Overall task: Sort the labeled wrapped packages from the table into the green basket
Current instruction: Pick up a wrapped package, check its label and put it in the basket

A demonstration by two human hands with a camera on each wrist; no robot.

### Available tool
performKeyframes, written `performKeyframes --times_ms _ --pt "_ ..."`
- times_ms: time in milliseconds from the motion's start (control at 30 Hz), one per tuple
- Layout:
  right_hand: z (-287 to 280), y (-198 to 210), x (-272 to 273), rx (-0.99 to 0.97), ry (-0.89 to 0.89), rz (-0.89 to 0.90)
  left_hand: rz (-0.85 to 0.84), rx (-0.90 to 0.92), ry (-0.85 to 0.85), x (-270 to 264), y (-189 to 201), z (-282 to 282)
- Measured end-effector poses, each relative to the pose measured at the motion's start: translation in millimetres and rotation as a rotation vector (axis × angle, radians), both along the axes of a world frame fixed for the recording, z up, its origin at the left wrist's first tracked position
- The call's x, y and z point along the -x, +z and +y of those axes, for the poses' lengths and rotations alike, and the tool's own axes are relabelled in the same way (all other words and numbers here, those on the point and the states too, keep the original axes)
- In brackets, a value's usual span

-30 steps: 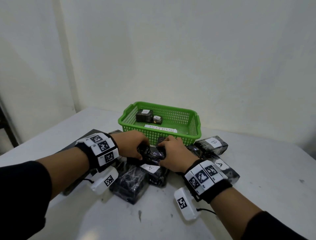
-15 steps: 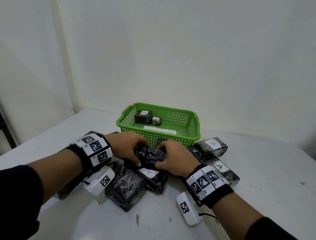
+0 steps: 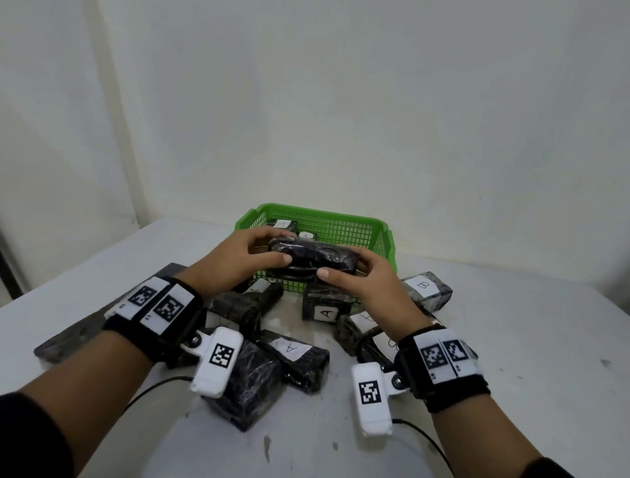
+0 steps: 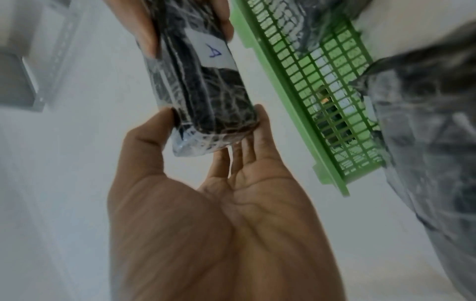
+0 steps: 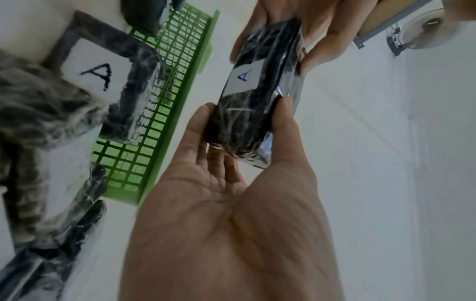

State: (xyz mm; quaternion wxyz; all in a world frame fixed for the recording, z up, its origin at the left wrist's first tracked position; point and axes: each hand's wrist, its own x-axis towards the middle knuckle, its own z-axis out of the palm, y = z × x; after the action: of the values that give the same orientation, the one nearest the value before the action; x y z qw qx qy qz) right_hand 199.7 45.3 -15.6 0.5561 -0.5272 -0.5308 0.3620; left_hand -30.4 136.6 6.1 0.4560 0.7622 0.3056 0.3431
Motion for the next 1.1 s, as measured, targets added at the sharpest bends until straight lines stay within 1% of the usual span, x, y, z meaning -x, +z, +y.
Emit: performKeyframes --times_ms 67,133,200,400,467,533,567,633,700,733,800,867,933,1100 --pt "1 0 -1 -0.027 -0.015 -0.001 -0.046 0.038 -0.004 -6 -6 -4" --pt "1 2 -4 -0.035 -0.005 -0.008 -0.109 0.041 0.031 -12 -9 -7" --pt "1 4 -7 -0.029 0.014 0.023 -0.161 0.049 0.043 -19 -11 -8" --pt "-5 4 -22 -0.076 -0.055 0.099 -0.257 0.136 -0.018 -41 -18 -20" --pt "-8 1 -28 -0.064 -0.028 0.124 -0.266 0.128 0.024 -49 -21 -23" --pt "-11 -1 -35 -0.049 0.036 0.168 -0.304 0.122 0.082 -56 -24 -24" --pt "-13 -2 -38 -0.046 0.058 0.192 -0.335 0.138 0.086 -59 -24 -25" --pt "-15 -4 -46 -0.054 0.049 0.208 -0.383 0.207 0.026 -64 -26 -27" --pt "-16 -6 -53 -0.069 0.002 0.200 -0.364 0.261 -0.028 -69 -30 -27" --pt "-17 -7 -54 -0.067 -0.014 0.204 -0.347 0.266 -0.026 -71 -31 -28" --pt "-19 -7 -54 -0.048 -0.011 0.226 -0.309 0.258 -0.002 -73 -32 -29" --pt "-22 -8 -53 -0.033 0.006 0.245 -0.276 0.232 -0.029 -77 -32 -32" --pt "-24 -8 -53 -0.033 -0.013 0.246 -0.255 0.229 -0.062 -78 -33 -35" --pt "-28 -8 -51 -0.042 -0.026 0.214 -0.322 0.216 -0.018 -78 -30 -38"
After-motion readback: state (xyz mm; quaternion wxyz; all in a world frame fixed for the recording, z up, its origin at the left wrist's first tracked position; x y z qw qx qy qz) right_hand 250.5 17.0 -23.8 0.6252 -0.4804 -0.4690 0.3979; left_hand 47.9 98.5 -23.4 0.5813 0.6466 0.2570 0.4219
